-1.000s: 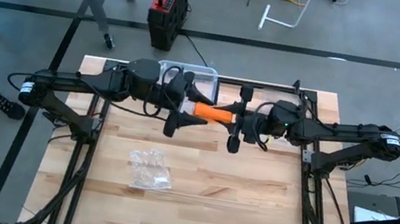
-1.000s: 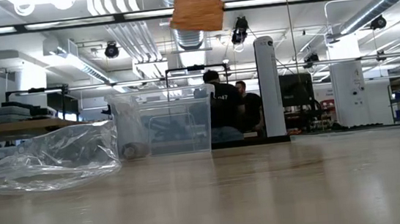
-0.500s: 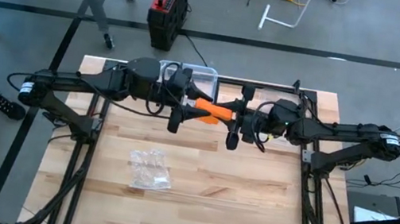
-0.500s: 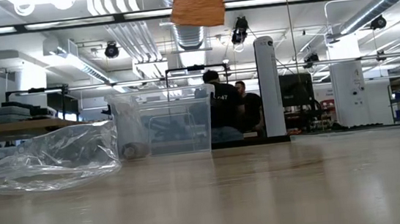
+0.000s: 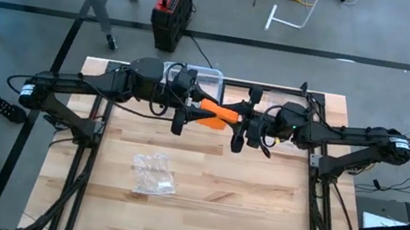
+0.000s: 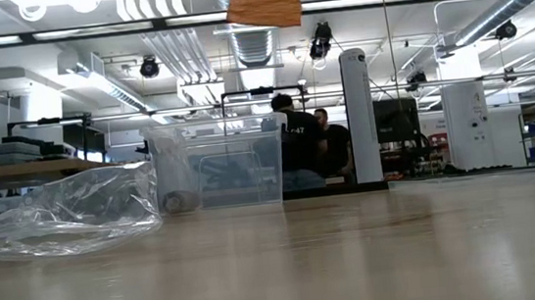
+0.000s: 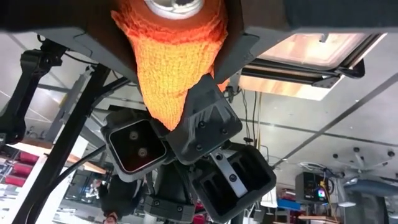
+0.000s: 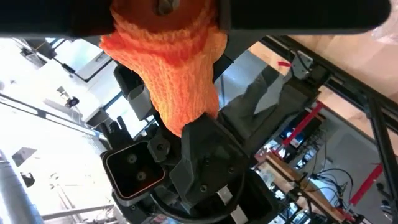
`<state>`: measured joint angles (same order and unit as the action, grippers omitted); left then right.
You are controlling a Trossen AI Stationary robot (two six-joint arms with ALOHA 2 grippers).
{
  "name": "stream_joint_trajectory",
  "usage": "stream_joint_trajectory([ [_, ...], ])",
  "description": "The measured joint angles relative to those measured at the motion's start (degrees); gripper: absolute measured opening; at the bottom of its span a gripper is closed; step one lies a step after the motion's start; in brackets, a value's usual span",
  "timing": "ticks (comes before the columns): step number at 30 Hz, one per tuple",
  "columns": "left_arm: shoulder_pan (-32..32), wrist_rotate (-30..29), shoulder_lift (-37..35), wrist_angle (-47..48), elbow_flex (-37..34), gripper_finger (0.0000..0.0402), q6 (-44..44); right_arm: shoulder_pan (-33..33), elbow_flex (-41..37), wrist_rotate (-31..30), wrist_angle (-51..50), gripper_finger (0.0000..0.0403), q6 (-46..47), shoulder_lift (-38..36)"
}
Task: Roll bandage
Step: Roll the orange bandage
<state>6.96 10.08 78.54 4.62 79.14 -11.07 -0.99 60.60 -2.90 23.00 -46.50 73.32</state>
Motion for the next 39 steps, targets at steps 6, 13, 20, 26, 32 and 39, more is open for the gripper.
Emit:
stream_joint_trajectory([
  [6, 0.6, 0.2, 0.0, -0.3, 0.0, 0.0195, 1.1, 0.6, 0.0, -0.6, -0.1, 0.0076, 0.0, 0.0],
  [13, 1.1, 1.6, -0.1, -0.5, 0.1, 0.0247, 0.8, 1.4, 0.0, -0.6, 0.2, 0.0069, -0.9, 0.0],
  [20, 1.1, 1.8, -0.1, -0.4, 0.1, 0.029, -3.3, 2.1, 0.0, -0.3, 0.2, 0.0071, -1.5, 0.0],
  [26, 1.1, 0.3, 0.0, -0.6, 0.1, 0.0321, -4.4, 2.7, 0.0, -2.8, 0.5, 0.007, -3.8, -0.1],
  [32, 1.2, 3.0, 0.9, -1.5, 0.2, 0.0326, -6.6, 3.2, 0.0, -3.0, 0.8, 0.0069, -4.0, -0.1],
  [39, 1.3, 3.2, 1.0, -2.2, 0.2, 0.0289, -4.4, 3.3, 0.0, -4.6, 0.9, 0.0073, -3.5, -0.1],
])
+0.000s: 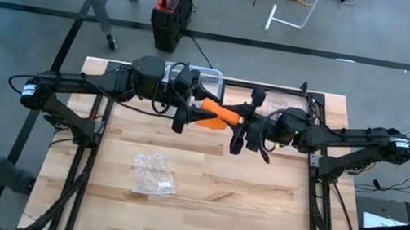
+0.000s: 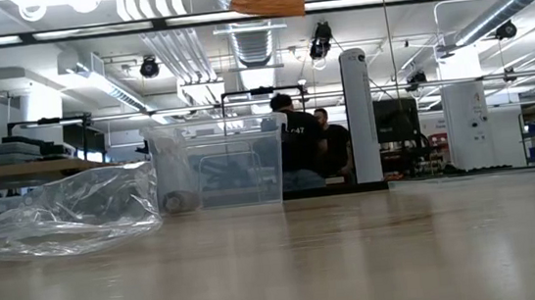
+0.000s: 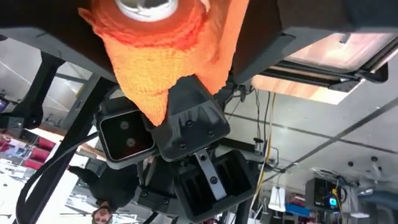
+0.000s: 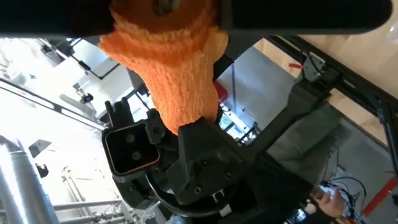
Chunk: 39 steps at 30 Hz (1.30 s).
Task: Roll bandage
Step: Roll the orange bandage
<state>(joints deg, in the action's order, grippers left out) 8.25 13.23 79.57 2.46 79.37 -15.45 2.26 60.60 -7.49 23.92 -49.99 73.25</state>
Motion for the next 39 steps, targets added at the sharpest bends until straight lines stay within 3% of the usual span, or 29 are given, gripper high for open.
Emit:
stream_joint_trajectory([
  [8, 0.0, -0.8, 0.0, 0.6, 0.0, 0.0173, 3.4, 0.0, 0.0, -5.5, 0.2, 0.0075, 7.1, 0.0],
  [15, 0.0, -0.9, 0.0, 0.7, 0.0, 0.0069, 5.6, 0.0, 0.1, -5.6, -1.7, 0.0145, 14.1, -0.1],
  [19, 0.0, -0.9, 0.0, 1.1, 0.3, 0.0061, 6.5, 0.0, 0.1, -5.5, -3.3, 0.0193, 19.2, -0.1],
  [26, 0.0, -0.7, -0.7, -0.5, 0.4, 0.0077, 12.3, 0.0, 1.3, -3.6, -7.1, 0.027, 44.4, -3.0],
  [31, -0.8, -0.8, -0.8, -0.9, 0.4, 0.0065, 19.5, -0.9, 3.0, 4.1, -9.0, 0.0305, 60.5, -5.3],
  [39, -1.2, -4.8, -0.1, -2.6, 0.2, 0.0077, 20.1, -1.2, 4.3, 3.9, -11.9, 0.029, 60.1, -4.7],
])
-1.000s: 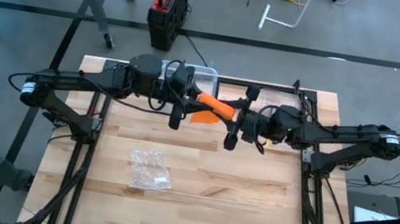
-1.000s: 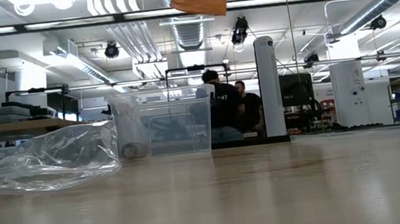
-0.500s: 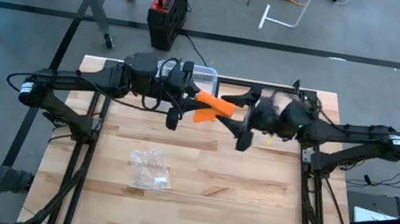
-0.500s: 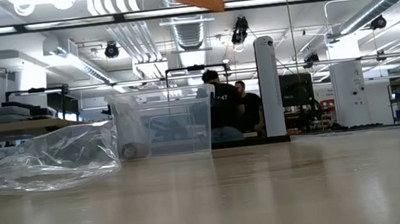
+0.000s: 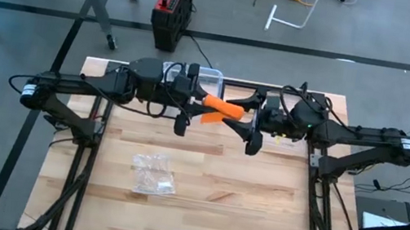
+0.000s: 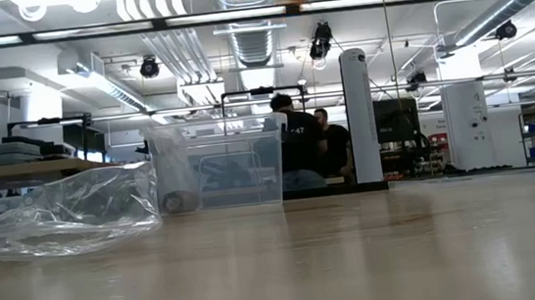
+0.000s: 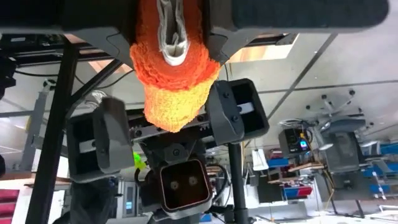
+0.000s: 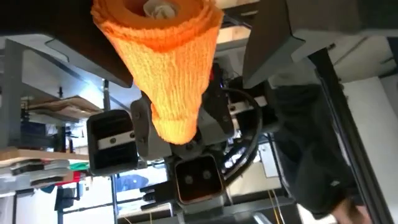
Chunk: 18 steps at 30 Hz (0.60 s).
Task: Roll bandage
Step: Roll the orange bandage
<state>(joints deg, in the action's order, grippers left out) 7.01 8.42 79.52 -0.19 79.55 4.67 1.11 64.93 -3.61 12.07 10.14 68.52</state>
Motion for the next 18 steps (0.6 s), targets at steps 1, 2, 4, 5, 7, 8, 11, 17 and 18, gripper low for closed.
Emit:
stream_joint_trajectory([
  [1, -0.1, -0.2, 0.1, -0.2, -0.1, 0.0077, 0.0, 0.0, 0.0, 0.1, -0.1, 0.0283, -0.9, 0.0],
  [2, -0.1, -0.2, 0.1, -0.3, -0.1, 0.0078, 0.0, 0.0, 0.1, 0.3, -0.1, 0.0276, -1.9, 0.0],
  [4, -0.1, -0.1, 0.1, -0.4, -0.1, 0.0078, 0.0, 0.0, 0.1, 0.4, 0.0, 0.0256, -3.5, 0.0],
  [5, -0.1, -0.1, 0.1, -0.4, -0.1, 0.0079, 0.0, 0.0, 0.1, 0.3, 0.1, 0.0243, -3.9, 0.0],
  [7, -0.1, 0.0, 0.1, -0.5, -0.1, 0.0079, 0.0, 0.0, 0.1, 0.1, 0.0, 0.0214, -5.1, 0.0],
  [8, -0.1, 0.1, 0.1, -0.5, -0.1, 0.0079, 0.0, 0.0, 0.1, 0.1, 0.0, 0.0199, -5.5, 0.0],
  [11, -0.3, 0.1, 0.1, -0.4, -0.1, 0.0079, -0.2, 0.0, 0.1, 0.1, -0.1, 0.0148, -7.2, 0.2],
  [17, -1.0, -0.3, -0.4, 0.2, -0.2, 0.0084, 0.8, 0.0, 0.6, 0.7, -2.0, 0.0064, -9.8, 0.2],
  [18, -1.1, -0.4, -0.6, 0.2, -0.2, 0.0089, 1.3, 0.0, 0.9, 0.9, -2.6, 0.0059, -10.1, 0.2],
])
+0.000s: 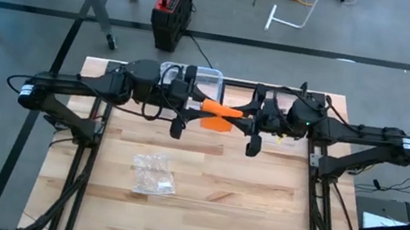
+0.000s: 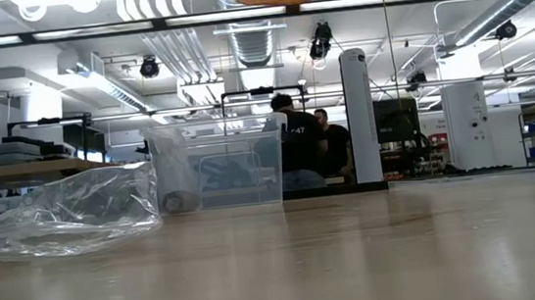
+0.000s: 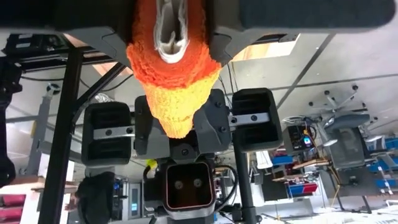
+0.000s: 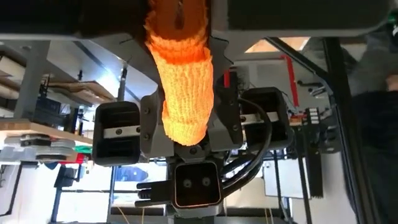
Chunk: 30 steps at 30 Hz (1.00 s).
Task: Roll bandage
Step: Roll the orange bandage
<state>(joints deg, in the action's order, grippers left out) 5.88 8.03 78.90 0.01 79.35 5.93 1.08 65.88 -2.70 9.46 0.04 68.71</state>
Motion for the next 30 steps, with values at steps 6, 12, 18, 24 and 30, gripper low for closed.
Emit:
stream_joint_trajectory([
  [6, -0.1, -0.1, -2.2, 2.4, -0.1, 0.0154, 2.4, 0.0, 3.4, 2.7, -6.2, 0.0063, -0.9, 0.1],
  [12, -0.3, 1.1, -2.7, 3.7, -0.1, 0.0244, -0.8, 0.0, 6.1, 3.8, -13.9, 0.0071, -12.4, 0.0],
  [18, -0.3, 3.7, -2.6, 3.2, 0.0, 0.0311, -7.4, 0.6, 5.8, 4.8, -14.2, 0.0056, -33.7, 0.0],
  [24, -0.2, 4.0, -2.3, 3.0, 0.0, 0.0338, -8.6, 1.4, 5.7, 4.3, -13.6, 0.0064, -47.1, 0.7],
  [30, -0.2, 6.1, -0.3, 3.2, 0.0, 0.0329, -10.0, 1.4, 5.7, 3.2, -13.8, 0.0055, -52.1, 1.9],
])
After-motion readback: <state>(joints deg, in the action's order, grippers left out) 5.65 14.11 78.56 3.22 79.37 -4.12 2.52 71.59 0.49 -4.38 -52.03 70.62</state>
